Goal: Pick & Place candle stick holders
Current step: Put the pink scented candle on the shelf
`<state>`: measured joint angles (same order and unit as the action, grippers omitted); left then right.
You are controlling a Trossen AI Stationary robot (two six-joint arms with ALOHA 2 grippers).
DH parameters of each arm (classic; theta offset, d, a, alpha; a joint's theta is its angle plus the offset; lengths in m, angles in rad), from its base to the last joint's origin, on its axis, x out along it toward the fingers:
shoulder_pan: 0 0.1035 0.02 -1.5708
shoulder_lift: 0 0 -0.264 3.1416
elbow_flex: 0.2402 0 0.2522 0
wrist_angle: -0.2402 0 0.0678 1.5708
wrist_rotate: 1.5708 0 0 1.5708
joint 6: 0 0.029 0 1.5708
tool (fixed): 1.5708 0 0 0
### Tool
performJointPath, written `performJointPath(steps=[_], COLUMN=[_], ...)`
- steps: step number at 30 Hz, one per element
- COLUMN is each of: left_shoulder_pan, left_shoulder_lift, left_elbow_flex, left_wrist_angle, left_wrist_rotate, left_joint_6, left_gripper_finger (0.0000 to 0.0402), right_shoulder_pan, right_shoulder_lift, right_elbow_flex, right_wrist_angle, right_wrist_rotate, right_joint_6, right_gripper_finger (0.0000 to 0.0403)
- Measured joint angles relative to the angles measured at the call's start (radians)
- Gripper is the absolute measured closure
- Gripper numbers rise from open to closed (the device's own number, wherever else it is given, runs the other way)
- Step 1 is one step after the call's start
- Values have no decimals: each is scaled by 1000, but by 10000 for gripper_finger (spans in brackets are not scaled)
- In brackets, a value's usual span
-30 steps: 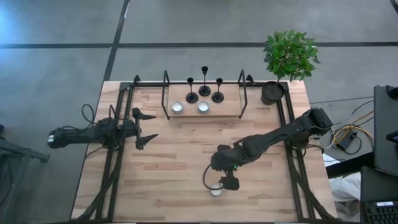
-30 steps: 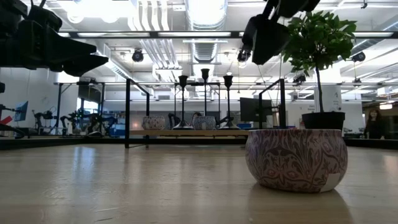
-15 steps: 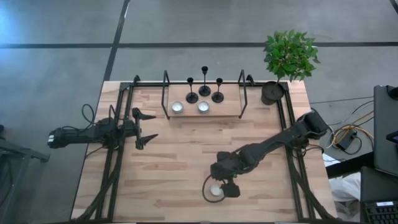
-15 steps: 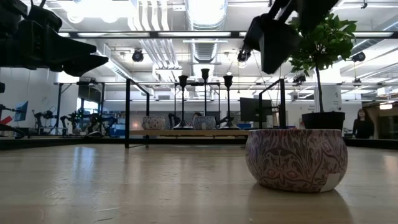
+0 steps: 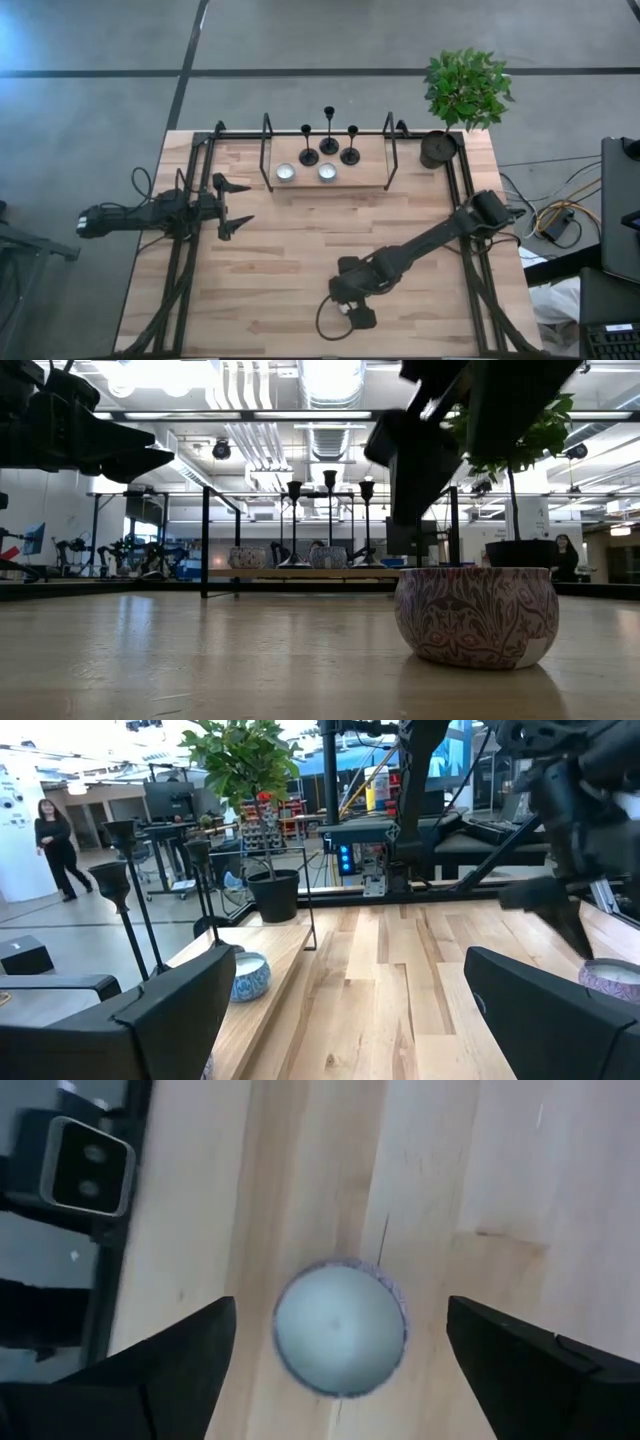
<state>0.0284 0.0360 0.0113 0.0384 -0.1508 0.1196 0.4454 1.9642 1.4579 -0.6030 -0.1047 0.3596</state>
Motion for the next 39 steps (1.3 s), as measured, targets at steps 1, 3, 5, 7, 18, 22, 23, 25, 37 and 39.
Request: performJointPath(steps=[1, 3, 5, 7, 18, 22, 23, 25, 37, 39], left_shoulder_pan=[0, 0, 0, 0, 0, 0, 0, 0, 0, 0], left_shoulder_lift=[1, 1, 1, 1, 2, 2, 2, 2, 2, 2], left_elbow_flex=[0, 0, 0, 0, 0, 0, 0, 0, 0, 0], left_wrist_angle=[0, -1, -1, -1, -1, -1, -2, -2, -2, -2], left_wrist_rotate=[0, 0, 0, -1, -3, -3, -3, -4, -3, -3], left_joint_6=[0, 0, 0, 0, 0, 0, 0, 0, 0, 0], left_gripper_finger=[3, 3, 3, 3, 3, 3, 3, 3, 3, 3], right_shoulder_pan=[0, 0, 0, 2, 9, 19, 22, 24, 27, 27], right_shoulder_lift=[13, 37, 51, 52, 54, 65, 69, 76, 145, 146], right_elbow_flex=[5, 16, 22, 21, 10, 10, 10, 10, 10, 10], right_wrist_angle=[-3, 0, -3, -2, -36, -34, -34, -28, -11, -9], right_wrist_rotate=[0, 0, 0, 3, 30, 22, 22, 22, 26, 27], right_joint_6=[1, 2, 2, 2, 7, 7, 7, 7, -1, -1], right_gripper_finger=[47, 44, 43, 43, 56, 58, 57, 55, 66, 69])
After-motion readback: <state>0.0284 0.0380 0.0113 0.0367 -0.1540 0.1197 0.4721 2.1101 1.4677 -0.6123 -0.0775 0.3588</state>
